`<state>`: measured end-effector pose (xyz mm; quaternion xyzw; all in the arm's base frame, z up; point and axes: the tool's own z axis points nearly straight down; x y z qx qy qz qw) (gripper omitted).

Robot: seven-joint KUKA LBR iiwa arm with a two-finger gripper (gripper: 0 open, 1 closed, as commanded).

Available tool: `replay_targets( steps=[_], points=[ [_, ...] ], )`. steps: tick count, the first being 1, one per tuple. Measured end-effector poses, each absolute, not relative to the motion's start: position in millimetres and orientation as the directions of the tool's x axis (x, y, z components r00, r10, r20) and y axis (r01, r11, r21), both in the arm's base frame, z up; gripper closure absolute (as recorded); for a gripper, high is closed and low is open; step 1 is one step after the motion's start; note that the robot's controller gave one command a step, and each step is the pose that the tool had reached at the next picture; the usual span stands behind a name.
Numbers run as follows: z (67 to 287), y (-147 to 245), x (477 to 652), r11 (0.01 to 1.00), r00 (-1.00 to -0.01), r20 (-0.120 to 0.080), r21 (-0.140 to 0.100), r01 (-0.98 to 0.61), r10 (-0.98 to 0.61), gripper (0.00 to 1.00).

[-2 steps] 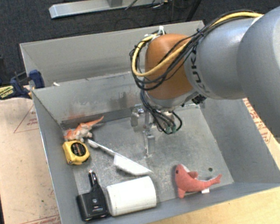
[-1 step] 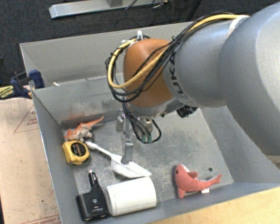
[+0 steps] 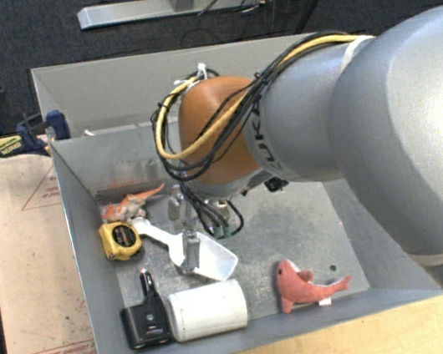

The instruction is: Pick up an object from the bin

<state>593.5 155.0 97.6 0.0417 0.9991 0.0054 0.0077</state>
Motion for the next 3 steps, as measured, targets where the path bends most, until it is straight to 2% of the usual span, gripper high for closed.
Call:
replay_targets(
  steps=[1,2,3],
  points=[
    [89,142,583.4,0.989,-0.989,-0.015,0.004,-0.147,-0.147,0.00],
    [71,72,569.3,0.999,-0.999,-0.020,0.011,-0.042,-0.042,1.00],
    [71,72,569.3,0.999,-0.999,-0.020,0.011,-0.042,-0.042,1.00]
  ],
)
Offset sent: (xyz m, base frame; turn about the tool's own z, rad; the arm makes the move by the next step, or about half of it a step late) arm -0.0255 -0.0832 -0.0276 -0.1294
